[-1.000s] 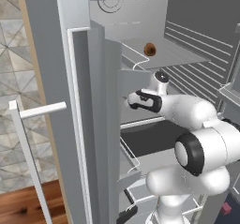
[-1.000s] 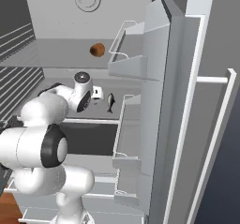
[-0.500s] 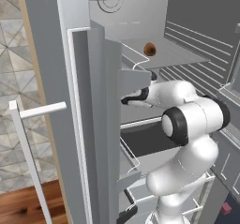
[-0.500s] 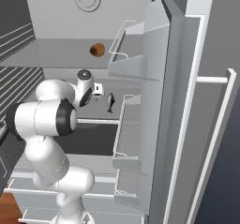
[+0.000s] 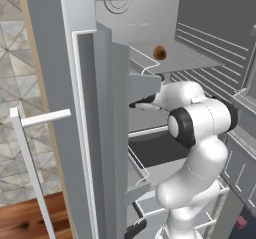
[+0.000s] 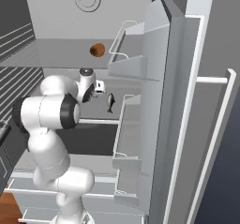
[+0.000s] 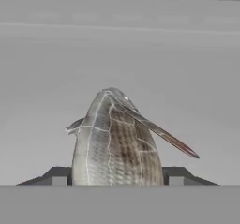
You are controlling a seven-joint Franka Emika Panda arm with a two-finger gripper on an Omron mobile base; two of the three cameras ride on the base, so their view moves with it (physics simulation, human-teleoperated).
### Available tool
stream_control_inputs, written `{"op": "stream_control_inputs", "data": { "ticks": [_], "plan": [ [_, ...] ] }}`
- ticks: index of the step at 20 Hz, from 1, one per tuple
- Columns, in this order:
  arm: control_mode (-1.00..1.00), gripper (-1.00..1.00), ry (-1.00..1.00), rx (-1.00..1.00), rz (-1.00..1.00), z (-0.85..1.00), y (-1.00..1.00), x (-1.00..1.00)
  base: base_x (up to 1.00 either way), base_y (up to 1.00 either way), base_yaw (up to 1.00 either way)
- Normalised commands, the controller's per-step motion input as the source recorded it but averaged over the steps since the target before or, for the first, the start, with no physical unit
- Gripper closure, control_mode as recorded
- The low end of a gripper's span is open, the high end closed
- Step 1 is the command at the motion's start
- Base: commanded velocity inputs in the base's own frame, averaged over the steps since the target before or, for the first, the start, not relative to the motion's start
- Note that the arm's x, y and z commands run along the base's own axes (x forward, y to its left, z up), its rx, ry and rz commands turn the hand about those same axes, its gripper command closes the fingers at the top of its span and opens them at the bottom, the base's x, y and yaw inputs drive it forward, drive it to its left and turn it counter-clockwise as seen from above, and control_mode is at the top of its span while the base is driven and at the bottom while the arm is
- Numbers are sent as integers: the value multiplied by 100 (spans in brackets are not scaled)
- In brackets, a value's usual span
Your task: Place one potato and one fish in each tupperware on the nearby counter, to pack two identical lunches.
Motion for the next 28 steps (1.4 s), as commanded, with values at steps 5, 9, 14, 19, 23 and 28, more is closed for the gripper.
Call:
{"op": "stream_control_inputs", "data": {
  "ticks": [5, 9, 14, 19, 23, 28],
  "plan": [
    [-100, 100, -3, -1, -2, -95, 6, -100, 0, 0, 0],
    [-100, 100, -5, 0, 0, -17, 0, -100, 0, 0, 0],
    [-100, 100, 1, 3, 0, 17, -8, -100, 0, 0, 0],
    [-100, 100, 4, 0, 0, 55, -24, -100, 0, 0, 0],
    [-100, 100, 6, 0, 0, 54, -35, -100, 0, 0, 0],
    [-100, 100, 5, 0, -1, 47, -23, -100, 0, 0, 0]
  ]
}}
